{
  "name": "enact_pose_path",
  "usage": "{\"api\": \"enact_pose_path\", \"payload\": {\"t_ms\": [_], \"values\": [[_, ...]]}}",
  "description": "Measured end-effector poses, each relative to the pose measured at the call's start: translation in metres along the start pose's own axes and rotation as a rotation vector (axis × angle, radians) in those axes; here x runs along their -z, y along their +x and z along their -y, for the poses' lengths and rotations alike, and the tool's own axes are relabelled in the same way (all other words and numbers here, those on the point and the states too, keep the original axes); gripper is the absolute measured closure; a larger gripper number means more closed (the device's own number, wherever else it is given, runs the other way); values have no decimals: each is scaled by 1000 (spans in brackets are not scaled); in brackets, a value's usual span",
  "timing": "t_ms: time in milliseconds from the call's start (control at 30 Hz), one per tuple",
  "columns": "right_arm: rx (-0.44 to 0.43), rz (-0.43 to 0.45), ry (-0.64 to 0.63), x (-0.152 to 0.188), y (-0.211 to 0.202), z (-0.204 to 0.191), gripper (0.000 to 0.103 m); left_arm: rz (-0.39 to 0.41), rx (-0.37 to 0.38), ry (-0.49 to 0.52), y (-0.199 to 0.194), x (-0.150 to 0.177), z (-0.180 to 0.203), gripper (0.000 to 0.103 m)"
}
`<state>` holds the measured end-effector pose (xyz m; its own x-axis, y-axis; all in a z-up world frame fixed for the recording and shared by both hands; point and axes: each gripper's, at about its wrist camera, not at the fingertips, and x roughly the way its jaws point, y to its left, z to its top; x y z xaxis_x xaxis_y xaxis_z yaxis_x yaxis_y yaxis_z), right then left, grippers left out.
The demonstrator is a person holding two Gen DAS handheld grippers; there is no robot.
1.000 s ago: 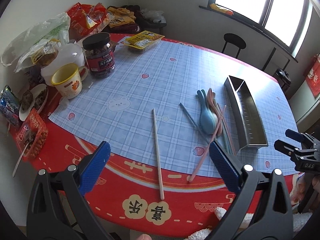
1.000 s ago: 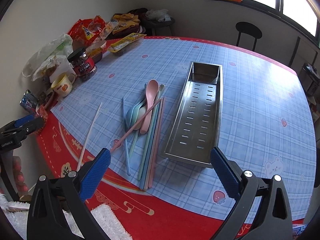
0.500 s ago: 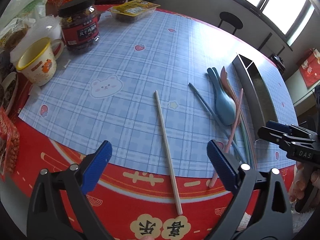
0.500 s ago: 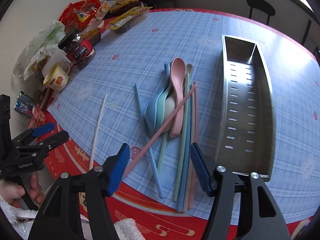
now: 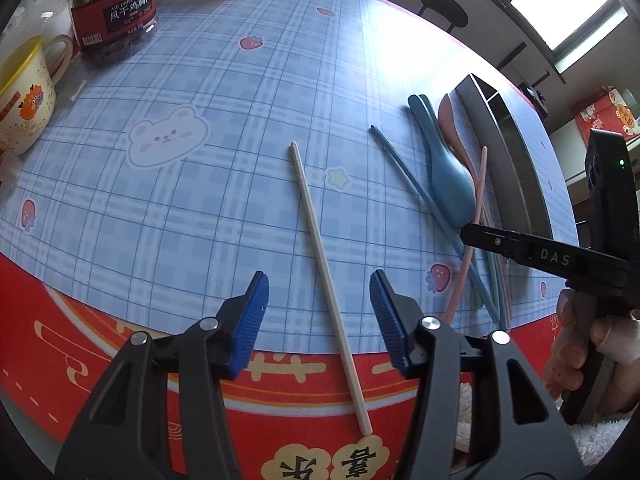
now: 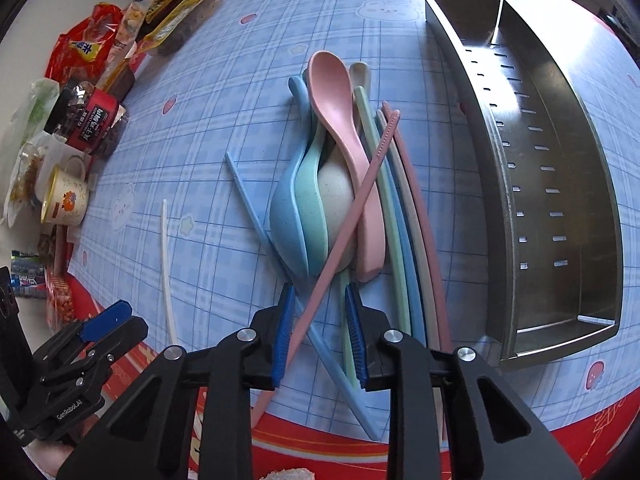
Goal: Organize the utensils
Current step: 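Move the right tool to the pink chopstick and close on it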
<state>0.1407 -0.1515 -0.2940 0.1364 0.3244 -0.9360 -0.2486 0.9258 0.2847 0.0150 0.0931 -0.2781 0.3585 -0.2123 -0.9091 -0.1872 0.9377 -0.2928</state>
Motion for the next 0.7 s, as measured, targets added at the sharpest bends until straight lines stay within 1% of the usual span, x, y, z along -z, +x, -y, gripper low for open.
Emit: {"api": "enact_pose_path", "payload": {"t_ms": [167,267,333,433,533,700], "values": [[0,11,22,-2,2,3,89,-33,15,34,5,5,5,51],[18,22,-12,-2,2,-1,89,-40,24,38,9,5,9,54],[34,28,-39,-2,2,-5,89,-42,30,38,11,5,11,59],[41,31,-63,-1,1,-7,90,-48,27,45,14,5,15,62],[25,42,-62,3,-1,-4,96,-61,43,50,18,5,19,63],[-2,45,-64,11,-5,0,96,-78,38,49,22,6,23,63]]}}
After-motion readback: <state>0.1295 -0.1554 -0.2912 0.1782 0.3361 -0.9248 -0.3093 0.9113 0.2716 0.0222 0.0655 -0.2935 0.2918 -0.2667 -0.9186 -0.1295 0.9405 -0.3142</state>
